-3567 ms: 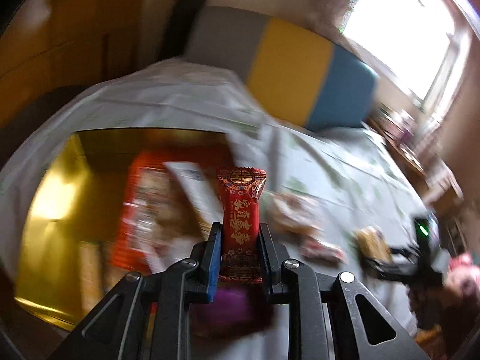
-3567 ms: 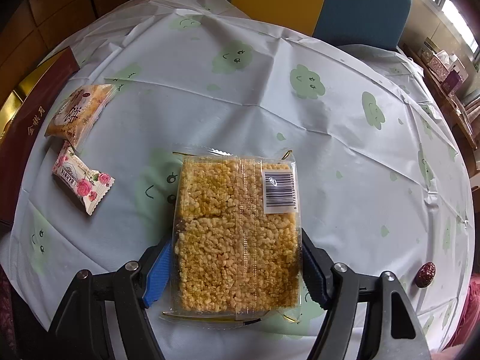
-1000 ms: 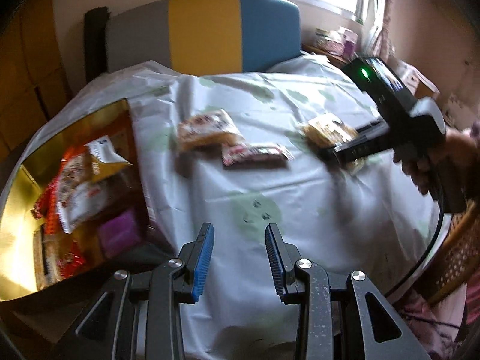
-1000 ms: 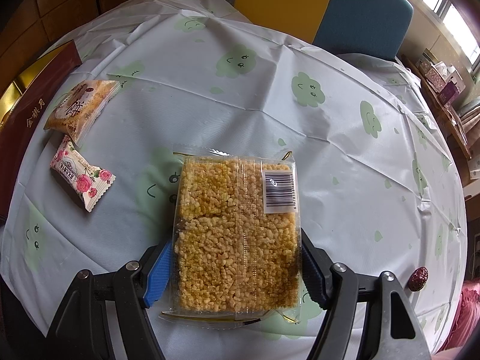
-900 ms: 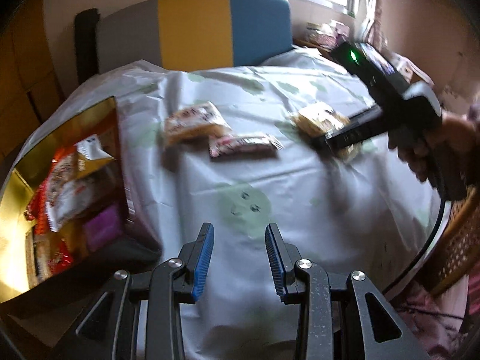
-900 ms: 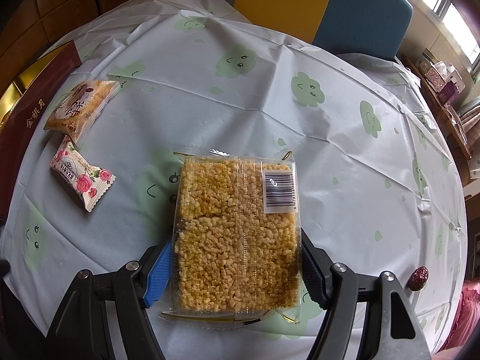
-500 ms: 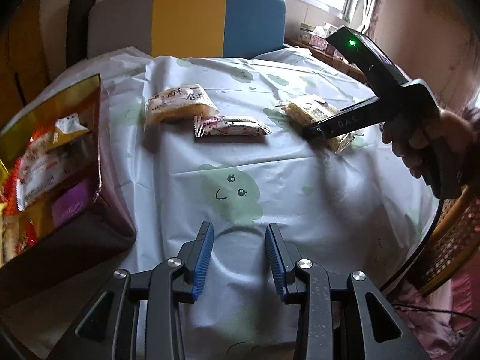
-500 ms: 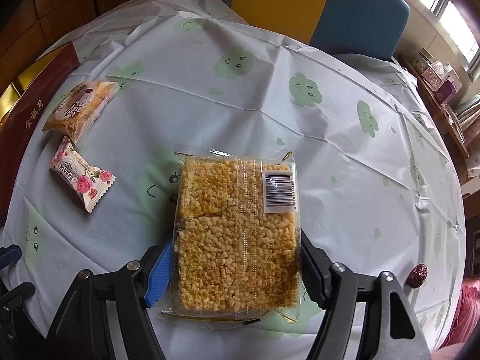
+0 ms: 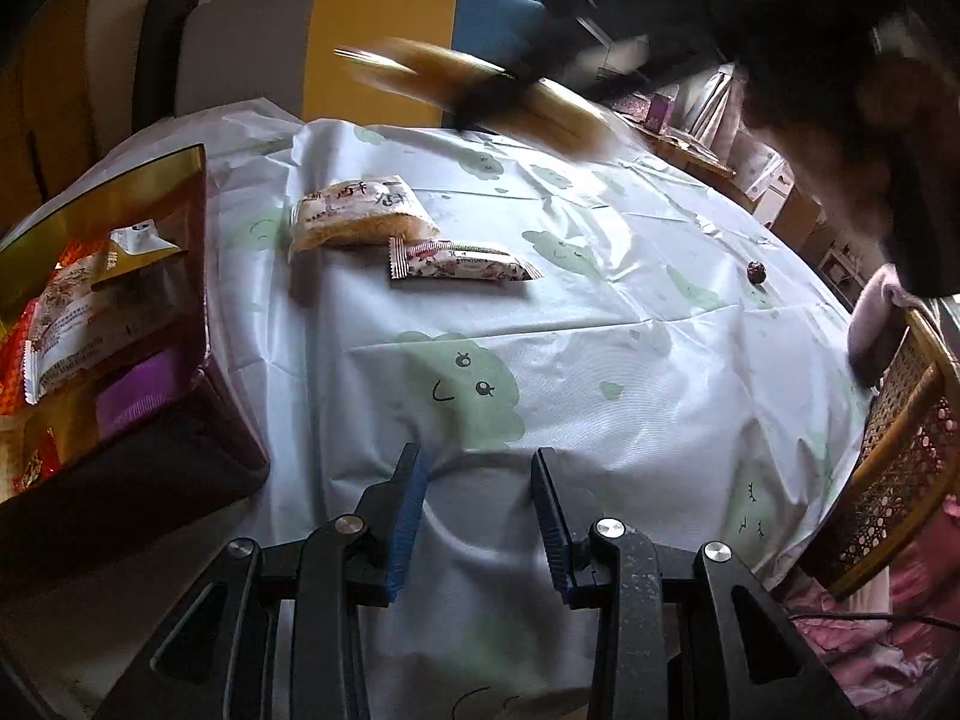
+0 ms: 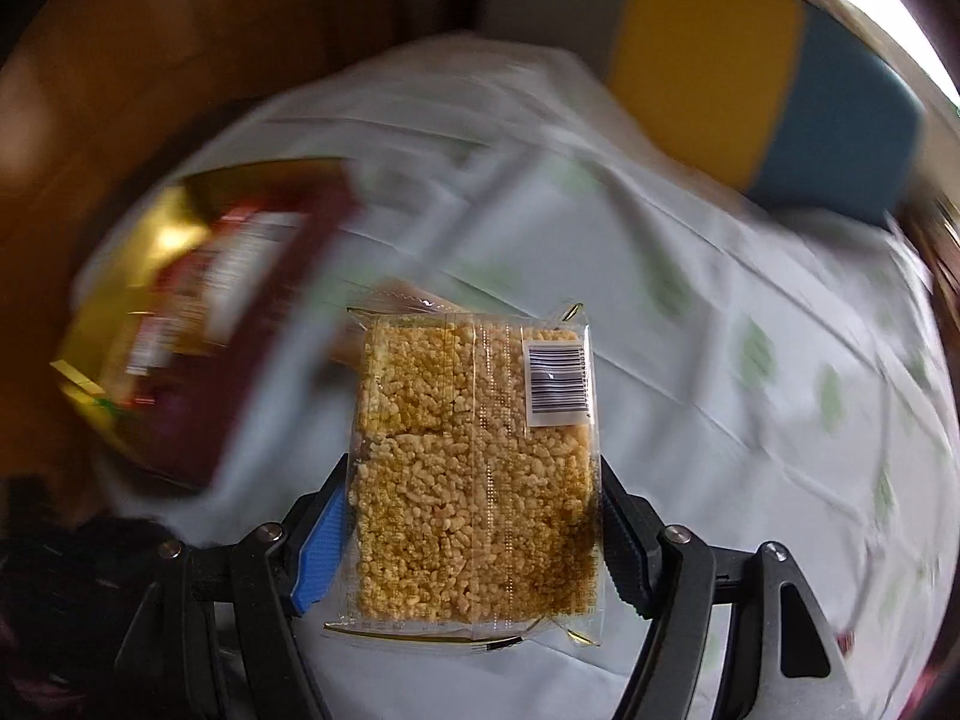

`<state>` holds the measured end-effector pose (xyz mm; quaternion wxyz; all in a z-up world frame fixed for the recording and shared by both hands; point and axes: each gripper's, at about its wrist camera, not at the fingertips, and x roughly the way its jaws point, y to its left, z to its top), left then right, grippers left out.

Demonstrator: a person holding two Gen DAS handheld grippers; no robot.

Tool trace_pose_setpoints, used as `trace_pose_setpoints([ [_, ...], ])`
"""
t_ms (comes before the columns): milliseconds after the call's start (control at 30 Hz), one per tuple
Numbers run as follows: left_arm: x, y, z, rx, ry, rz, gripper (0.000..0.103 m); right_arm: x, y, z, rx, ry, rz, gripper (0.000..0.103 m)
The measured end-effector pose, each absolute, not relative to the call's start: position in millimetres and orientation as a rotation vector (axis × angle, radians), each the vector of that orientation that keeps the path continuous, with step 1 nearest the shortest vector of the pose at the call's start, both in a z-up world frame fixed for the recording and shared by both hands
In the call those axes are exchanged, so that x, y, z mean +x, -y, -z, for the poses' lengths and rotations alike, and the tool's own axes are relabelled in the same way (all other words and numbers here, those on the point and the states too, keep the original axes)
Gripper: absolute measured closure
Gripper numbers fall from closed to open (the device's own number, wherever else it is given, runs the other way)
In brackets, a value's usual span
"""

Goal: Organize snacks
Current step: 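Carry the rice crispy bar into the gold tin and open the right tool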

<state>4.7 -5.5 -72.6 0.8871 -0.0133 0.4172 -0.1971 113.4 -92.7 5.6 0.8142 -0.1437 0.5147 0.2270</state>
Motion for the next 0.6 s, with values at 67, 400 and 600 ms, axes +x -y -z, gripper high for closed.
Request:
trace_pose_setpoints([
  [67, 5, 5, 73, -0.028, -0.864, 0.412, 0.066, 115, 64, -13, -0.336, -1.09, -0.564, 0.03],
  [400, 6, 4, 75, -0.037, -0.854, 0.423, 0.066, 118, -62, -9, -0.488, -1.123, -0.886, 0.029],
  [600, 4, 5, 75, -0.028, -0.847, 0.42, 0.066, 129, -86, 8, -0.464, -1.14, -0.898, 0.028],
])
